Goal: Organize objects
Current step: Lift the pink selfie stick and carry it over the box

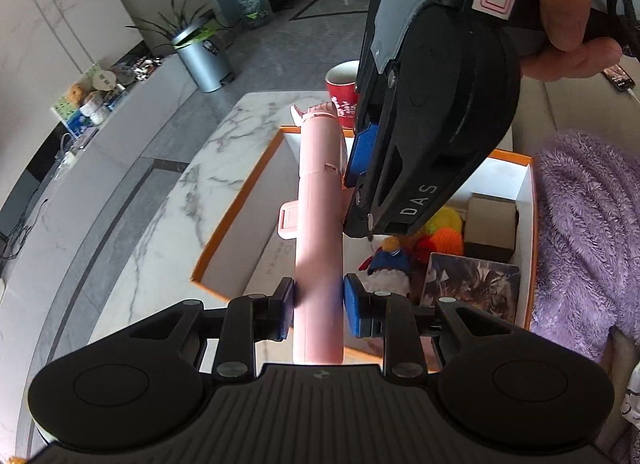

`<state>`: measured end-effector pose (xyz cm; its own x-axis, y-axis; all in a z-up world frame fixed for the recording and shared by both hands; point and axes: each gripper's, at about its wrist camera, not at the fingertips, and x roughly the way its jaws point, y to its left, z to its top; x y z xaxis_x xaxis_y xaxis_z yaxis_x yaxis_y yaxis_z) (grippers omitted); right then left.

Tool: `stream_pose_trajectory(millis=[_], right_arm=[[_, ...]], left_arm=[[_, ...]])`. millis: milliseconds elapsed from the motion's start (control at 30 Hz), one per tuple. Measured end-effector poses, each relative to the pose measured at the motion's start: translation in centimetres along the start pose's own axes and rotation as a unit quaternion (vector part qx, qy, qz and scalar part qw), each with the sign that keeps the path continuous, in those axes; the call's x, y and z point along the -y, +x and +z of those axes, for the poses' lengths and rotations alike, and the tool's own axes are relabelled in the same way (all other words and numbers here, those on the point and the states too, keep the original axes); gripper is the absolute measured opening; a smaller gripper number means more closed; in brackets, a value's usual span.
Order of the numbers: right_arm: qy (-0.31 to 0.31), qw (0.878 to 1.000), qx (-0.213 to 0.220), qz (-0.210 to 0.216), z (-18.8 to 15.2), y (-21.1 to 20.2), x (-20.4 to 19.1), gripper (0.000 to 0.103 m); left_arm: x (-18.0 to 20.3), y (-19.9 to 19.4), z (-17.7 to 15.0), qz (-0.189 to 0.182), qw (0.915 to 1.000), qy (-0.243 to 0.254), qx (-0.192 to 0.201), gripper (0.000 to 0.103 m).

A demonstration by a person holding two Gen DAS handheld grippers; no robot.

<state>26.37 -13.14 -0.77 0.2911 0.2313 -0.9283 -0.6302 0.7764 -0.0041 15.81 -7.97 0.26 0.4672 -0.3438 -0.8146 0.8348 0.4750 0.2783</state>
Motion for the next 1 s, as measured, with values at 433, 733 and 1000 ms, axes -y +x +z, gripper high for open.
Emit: stream_pose_trajectory(millis=[433,733,1000], right_arm=[[0.032,0.995,-0.091,0.029,1.4,9.0,5.3,0.03],[0.044,0.989,-0.129,0.052,2.6,11.7,5.8,0.03],[0.06,0.987,-0.138,0.06,3.2,12.9,5.6,0.03]], left_arm=[[-4.0,11.5,0.6,-0.092,0.9923,0.008,-0.083,0.032],[-3.3,14.2,0.0,-0.116,0.9874,0.034,-0.102,0.028],[-4.8,15.6,-0.5,-0.091,0.9902,0.026,-0.103,0.026]])
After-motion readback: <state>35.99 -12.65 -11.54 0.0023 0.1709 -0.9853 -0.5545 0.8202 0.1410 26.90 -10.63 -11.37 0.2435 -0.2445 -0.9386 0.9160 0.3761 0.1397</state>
